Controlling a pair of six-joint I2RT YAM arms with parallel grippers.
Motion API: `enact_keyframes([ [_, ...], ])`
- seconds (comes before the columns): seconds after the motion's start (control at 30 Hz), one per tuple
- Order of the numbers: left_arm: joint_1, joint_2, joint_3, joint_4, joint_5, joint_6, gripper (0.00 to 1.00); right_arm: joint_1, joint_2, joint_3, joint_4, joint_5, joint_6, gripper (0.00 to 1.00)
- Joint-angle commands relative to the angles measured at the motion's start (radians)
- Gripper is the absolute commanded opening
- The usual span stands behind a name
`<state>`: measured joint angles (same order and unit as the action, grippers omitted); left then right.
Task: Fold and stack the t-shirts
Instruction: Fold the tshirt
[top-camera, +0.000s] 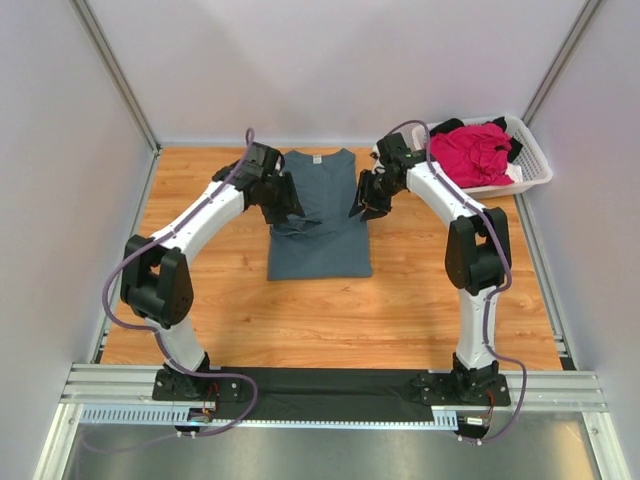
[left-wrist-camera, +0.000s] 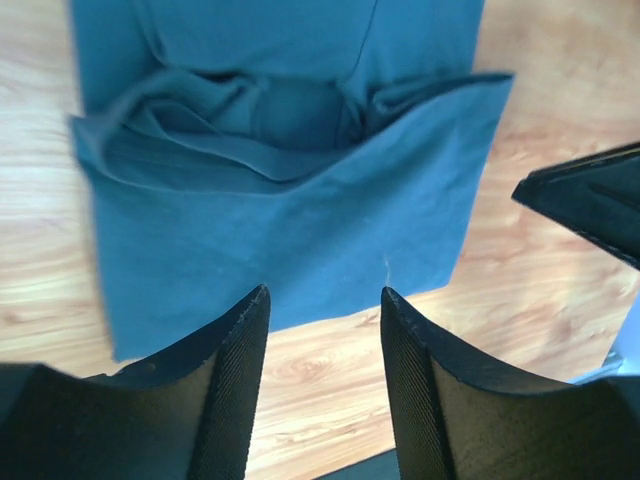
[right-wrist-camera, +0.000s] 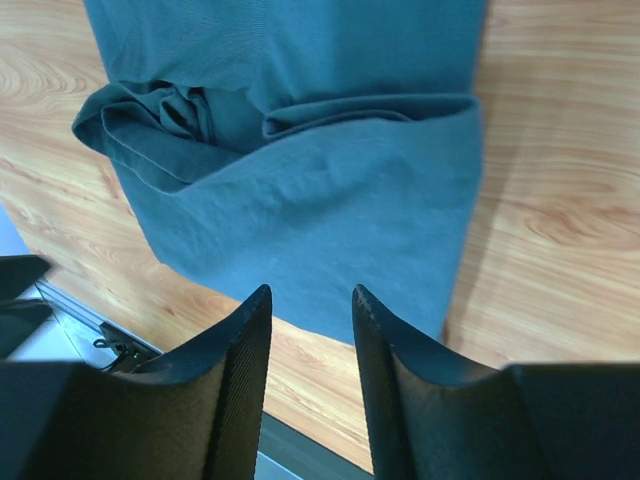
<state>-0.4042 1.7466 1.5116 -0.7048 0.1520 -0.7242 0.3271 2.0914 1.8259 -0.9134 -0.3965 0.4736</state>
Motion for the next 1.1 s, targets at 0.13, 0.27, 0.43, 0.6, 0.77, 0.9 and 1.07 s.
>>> enact_keyframes([
  [0.13, -0.058, 0.059, -0.132, 0.160, 0.073, -0.084, 0.47, 0.042, 0.107, 0.096, 0.067, -0.065, 0.013, 0.32],
  [0.27, -0.058, 0.121, -0.122, 0.154, 0.028, -0.092, 0.35, 0.047, 0.148, 0.127, 0.062, -0.009, 0.014, 0.21],
  [0.43, -0.056, 0.215, -0.052, 0.148, -0.032, -0.124, 0.29, 0.043, 0.216, 0.213, 0.015, 0.027, 0.025, 0.12],
  [0.6, -0.024, 0.283, 0.033, 0.149, -0.101, -0.118, 0.25, 0.043, 0.228, 0.225, 0.033, 0.068, 0.030, 0.10],
  [0.77, 0.010, 0.344, 0.122, 0.169, -0.135, -0.115, 0.23, 0.033, 0.228, 0.225, 0.039, 0.073, 0.028, 0.10],
  [0.9, 0.015, 0.390, 0.173, 0.191, -0.150, -0.109, 0.22, 0.023, 0.236, 0.227, 0.048, 0.074, 0.034, 0.11],
  [1.07, 0.019, 0.458, 0.200, 0.182, -0.150, -0.087, 0.22, 0.015, 0.233, 0.236, 0.053, 0.099, 0.020, 0.13],
])
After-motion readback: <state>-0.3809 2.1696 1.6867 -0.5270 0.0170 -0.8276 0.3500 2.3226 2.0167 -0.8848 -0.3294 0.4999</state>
